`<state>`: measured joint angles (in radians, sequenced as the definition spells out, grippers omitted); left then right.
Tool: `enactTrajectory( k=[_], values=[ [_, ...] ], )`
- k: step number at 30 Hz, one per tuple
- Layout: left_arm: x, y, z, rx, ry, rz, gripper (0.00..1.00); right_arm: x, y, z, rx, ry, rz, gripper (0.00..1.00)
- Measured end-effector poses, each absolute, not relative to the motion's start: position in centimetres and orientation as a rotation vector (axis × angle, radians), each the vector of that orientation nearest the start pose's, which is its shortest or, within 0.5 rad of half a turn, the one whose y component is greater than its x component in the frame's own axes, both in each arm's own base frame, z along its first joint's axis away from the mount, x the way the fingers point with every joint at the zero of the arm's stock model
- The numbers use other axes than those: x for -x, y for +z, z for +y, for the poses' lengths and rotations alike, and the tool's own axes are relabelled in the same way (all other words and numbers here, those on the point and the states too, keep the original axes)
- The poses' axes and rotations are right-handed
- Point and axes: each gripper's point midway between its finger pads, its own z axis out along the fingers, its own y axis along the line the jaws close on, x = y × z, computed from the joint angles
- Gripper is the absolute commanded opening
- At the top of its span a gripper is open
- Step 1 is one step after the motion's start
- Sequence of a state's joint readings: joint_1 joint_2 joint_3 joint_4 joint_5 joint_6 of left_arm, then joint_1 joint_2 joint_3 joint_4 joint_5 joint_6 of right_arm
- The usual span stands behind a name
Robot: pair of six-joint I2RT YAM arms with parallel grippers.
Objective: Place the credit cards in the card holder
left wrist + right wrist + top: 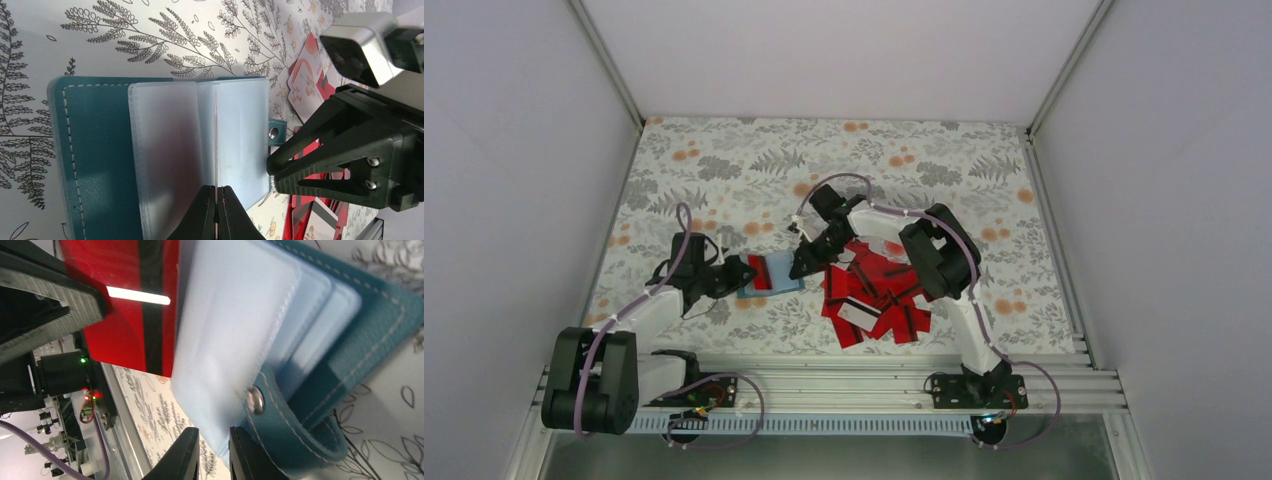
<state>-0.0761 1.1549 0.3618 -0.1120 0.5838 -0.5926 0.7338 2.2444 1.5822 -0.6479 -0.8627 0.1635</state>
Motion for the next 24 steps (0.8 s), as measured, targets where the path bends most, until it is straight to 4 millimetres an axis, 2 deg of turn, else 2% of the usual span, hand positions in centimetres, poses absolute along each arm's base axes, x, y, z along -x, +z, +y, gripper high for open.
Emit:
enactTrajectory(
  k=[6, 24],
  values=[
    [-25.1, 4.7, -11.6, 0.385, -1.018, 2.497, 0.02, -25.2, 2.6, 40.1, 1.000, 1.376, 2.827, 0.15],
    [-25.3, 3.9, -12.1, 0.387, -1.075, 2.477, 0.02, -25.1, 2.3, 40.0, 1.003, 1.398, 2.798, 0.12]
  ],
)
